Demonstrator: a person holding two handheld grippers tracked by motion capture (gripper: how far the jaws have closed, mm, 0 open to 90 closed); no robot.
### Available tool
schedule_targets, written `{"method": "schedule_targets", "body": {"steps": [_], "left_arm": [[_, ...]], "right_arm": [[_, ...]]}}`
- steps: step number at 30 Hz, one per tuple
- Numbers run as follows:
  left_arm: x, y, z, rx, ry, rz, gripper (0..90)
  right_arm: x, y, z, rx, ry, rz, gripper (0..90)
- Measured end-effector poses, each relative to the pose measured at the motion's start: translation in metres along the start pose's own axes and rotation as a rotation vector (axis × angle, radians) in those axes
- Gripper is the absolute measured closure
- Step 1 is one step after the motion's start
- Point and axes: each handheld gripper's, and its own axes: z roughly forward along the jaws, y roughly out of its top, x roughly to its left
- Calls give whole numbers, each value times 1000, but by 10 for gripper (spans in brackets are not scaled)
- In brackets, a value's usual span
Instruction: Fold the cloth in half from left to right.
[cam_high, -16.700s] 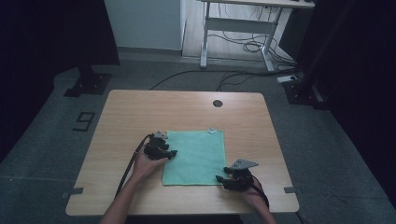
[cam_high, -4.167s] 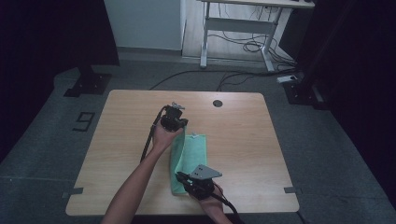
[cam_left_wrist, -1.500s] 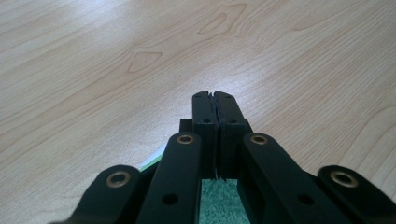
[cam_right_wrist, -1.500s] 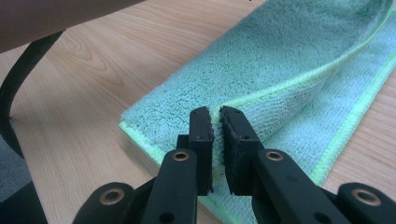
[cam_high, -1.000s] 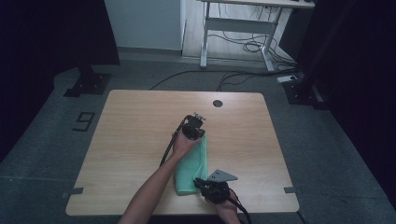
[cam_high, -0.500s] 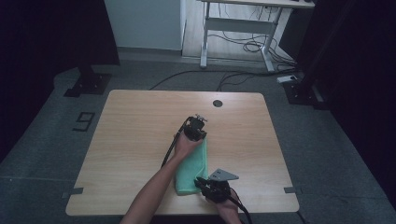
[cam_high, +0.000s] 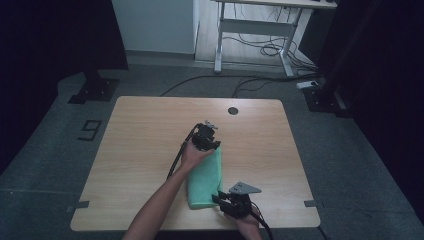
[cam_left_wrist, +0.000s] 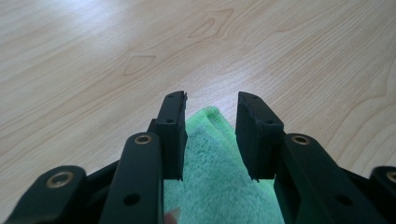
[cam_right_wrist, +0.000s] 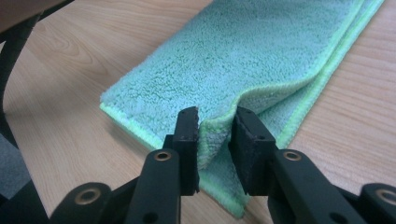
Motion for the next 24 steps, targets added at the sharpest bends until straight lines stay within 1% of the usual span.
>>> {"method": "schedule_targets", "body": {"steps": [1,4,5,7,8,10,11,13,15,18,19,20,21,22,24], "left_arm": [[1,-2,-3,-6,-3,-3,628],[3,-6,-9,-14,-3,-6,622],[3,-7,-10,-11,-7,-6,620],[4,-10,-13,-13,-6,-4,620],[5,-10,-14,-12,-5,0,620],[7,-13,-16,-11,-6,-7,619],[8,-14,-16,-9,-5,-4,614],[10,-16,-18,-8,0,-6,613],[12,-19,-19,-14,3,-17,612],[14,-21,-21,-16,5,-18,612],[14,-22,-22,-15,5,-18,611],[15,-22,-23,-13,5,-13,611],[15,-23,-24,-14,6,-14,611],[15,-23,-24,-14,6,-14,610],[16,-24,-26,-15,6,-11,610]], "right_arm": [[0,-1,0,6,2,0,744],[0,-1,0,11,3,-2,753],[1,-2,-1,22,-7,-8,745],[2,-2,-2,25,-13,-9,737],[2,-3,-3,29,-24,-14,725],[1,-4,-5,33,-44,-20,706],[1,-5,-6,39,-57,-23,682],[1,-5,-6,44,-61,-25,676],[2,-5,-7,49,-73,-36,646],[3,-6,-8,59,-94,-43,582],[3,-6,-10,57,-113,-46,529],[3,-6,-10,57,-113,-46,529],[2,-6,-13,56,-123,-38,493],[2,-6,-13,56,-123,-38,493],[1,-5,-16,45,-133,-31,464]]}}
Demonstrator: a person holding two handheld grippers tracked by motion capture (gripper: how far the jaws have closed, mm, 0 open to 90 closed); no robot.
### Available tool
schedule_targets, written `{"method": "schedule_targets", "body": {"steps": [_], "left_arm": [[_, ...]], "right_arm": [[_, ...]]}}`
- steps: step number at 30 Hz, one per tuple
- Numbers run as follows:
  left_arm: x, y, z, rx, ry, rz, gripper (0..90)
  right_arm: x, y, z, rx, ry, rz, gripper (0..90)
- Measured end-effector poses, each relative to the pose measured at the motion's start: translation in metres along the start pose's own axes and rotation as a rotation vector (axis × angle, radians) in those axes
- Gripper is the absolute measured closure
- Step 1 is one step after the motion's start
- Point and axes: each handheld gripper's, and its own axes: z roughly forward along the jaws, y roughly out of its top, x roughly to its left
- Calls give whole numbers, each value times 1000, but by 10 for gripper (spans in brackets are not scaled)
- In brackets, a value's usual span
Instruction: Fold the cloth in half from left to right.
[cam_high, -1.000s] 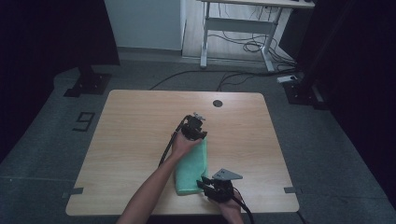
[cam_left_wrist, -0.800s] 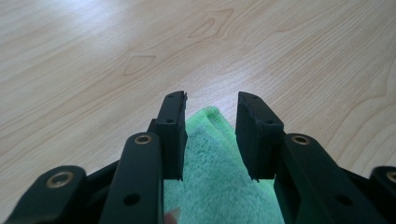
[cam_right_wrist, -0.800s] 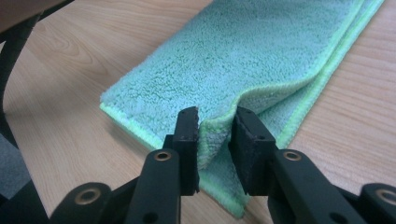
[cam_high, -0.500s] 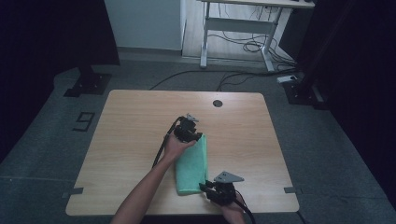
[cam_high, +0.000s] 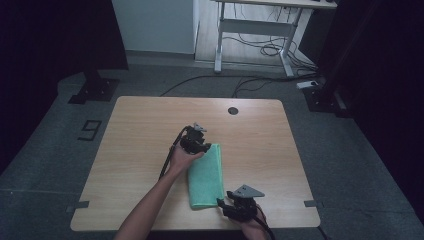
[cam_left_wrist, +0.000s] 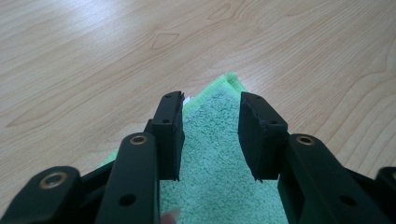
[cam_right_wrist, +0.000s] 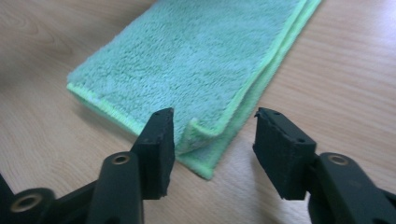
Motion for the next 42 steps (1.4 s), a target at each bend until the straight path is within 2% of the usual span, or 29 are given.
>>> {"method": "schedule_targets", "body": {"steps": [7,16,22,27,36,37,42], "left_arm": [[3,-4,-12,-9,2,9,608],[13,-10,-20,-8,6,6,614],[20,-16,-24,5,7,0,636],[25,-22,-25,19,7,-7,659],[35,-37,-15,77,15,-18,676],[36,-39,-12,94,22,-14,676],[37,-42,-5,110,28,-16,676]], "right_arm": [[1,7,-2,-23,6,-13,454],[7,28,9,-50,44,-51,463],[13,44,34,-6,98,-100,454],[13,47,47,15,103,-114,451],[9,41,56,62,100,-111,442],[9,39,56,63,100,-109,442],[8,38,56,63,95,-106,455]]}}
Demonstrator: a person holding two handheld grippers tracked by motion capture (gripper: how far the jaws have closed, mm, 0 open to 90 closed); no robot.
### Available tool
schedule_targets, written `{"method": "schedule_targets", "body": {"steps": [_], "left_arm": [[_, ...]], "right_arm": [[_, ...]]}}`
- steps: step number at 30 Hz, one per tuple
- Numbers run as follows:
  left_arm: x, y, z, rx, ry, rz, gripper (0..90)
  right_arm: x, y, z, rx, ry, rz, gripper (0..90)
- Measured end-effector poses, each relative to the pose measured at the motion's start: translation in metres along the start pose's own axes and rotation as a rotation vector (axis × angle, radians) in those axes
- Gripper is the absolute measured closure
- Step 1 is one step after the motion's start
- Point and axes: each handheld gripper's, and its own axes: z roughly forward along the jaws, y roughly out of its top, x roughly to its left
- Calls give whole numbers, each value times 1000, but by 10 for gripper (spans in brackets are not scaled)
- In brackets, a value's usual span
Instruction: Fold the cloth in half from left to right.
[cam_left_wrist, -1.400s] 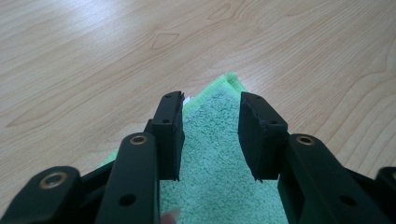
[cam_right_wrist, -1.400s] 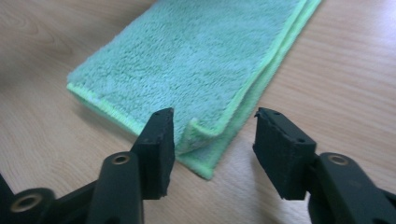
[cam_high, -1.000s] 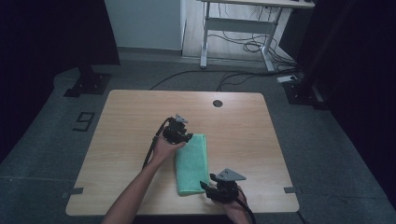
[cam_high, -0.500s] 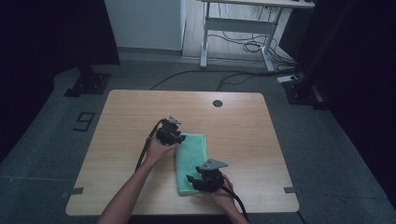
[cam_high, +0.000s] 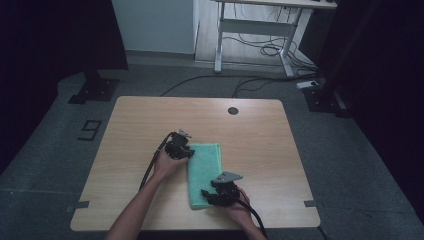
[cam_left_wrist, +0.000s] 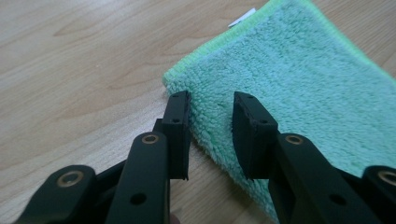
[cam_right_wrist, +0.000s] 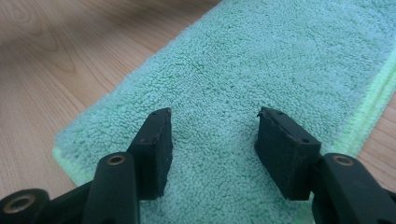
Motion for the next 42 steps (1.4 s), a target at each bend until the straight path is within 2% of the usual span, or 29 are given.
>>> {"method": "schedule_targets", "body": {"steps": [5,10,26,34,35,42], "left_arm": [[-2,-1,7,6,1,7,685],[-4,1,10,-5,-16,-2,688],[-24,14,22,-8,-43,37,689],[-28,17,22,-12,-36,54,680],[-29,17,21,-16,-35,55,679],[-33,20,18,-23,-41,67,674]], "right_arm": [[-2,-3,-2,-8,-7,5,486],[-4,-5,-5,-10,-12,12,501],[-14,-17,-22,-16,-48,30,507],[-14,-19,-25,-20,-50,46,453],[-12,-20,-28,-20,-62,43,442],[-10,-25,-40,-20,-66,37,437]]}}
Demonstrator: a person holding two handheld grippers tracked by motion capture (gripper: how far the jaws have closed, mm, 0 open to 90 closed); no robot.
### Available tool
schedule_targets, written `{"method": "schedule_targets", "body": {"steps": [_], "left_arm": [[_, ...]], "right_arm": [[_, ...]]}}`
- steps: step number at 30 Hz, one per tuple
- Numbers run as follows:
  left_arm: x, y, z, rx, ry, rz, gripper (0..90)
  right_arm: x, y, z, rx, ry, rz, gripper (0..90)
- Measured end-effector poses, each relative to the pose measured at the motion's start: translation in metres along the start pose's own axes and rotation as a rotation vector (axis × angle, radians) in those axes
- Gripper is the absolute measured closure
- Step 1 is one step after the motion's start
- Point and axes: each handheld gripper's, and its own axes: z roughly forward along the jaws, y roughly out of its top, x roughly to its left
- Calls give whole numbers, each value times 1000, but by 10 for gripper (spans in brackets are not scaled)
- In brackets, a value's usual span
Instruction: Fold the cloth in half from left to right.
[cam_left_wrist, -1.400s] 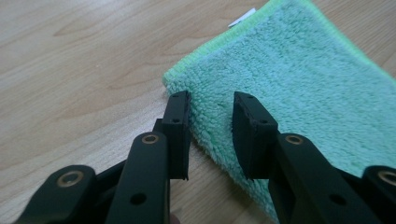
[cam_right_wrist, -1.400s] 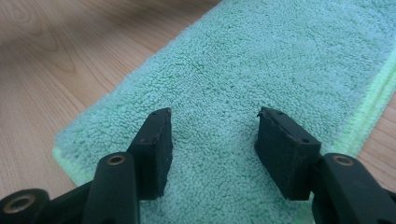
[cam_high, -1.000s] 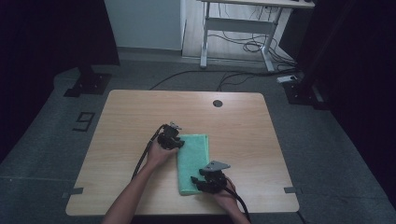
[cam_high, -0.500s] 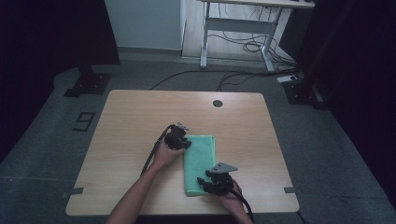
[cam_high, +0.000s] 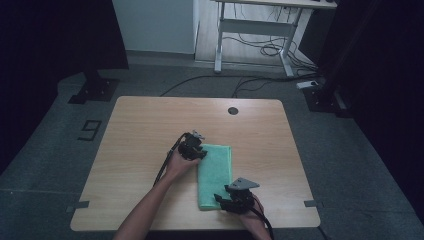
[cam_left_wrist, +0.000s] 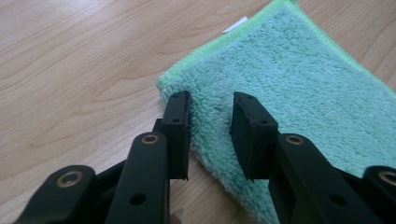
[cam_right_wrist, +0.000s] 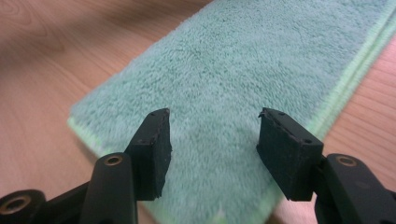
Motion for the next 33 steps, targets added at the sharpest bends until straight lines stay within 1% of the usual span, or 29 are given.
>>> {"method": "schedule_targets", "body": {"steps": [1,6,7,8,11,13,16,17,22,23,25,27,29,30,31,32,33], "left_arm": [[-1,0,0,2,-2,6,672],[-4,1,4,8,-5,14,669],[-4,0,4,9,-6,12,666],[-4,0,4,7,-7,5,666],[-2,0,5,12,-7,6,663],[-2,0,5,15,-6,7,660],[-4,0,6,13,-2,8,658],[-4,0,5,13,-2,8,656],[-3,2,1,5,-5,13,655],[-2,3,-1,-2,-5,9,655],[0,5,-4,-12,-7,1,657],[1,7,-5,-17,-5,4,666],[3,9,-6,-16,-6,7,672],[4,10,-6,-17,-6,4,677],[5,10,-6,-28,-7,-3,688],[6,11,-5,-30,-10,-4,704],[6,11,-5,-29,-13,-4,722]], "right_arm": [[0,-3,-5,0,-6,-3,441],[0,-7,-10,0,-11,-10,462],[0,-10,-13,-7,-9,-9,493],[0,-10,-13,-7,-9,-9,493],[0,-15,-18,-10,0,-18,546],[0,-20,-21,-4,12,-26,606],[0,-23,-21,4,16,-31,629],[-1,-25,-23,-2,19,-26,641],[-2,-26,-25,-2,22,-24,623],[-2,-26,-26,-2,20,-23,597],[-1,-26,-26,-3,19,-22,584],[-2,-23,-29,-14,10,-22,559],[-2,-20,-29,-19,13,-18,559],[-3,-15,-29,-30,19,-16,562],[-3,-12,-28,-34,22,-20,563],[-4,-5,-26,-38,20,-30,563],[-5,5,-21,-43,29,-41,563]]}}
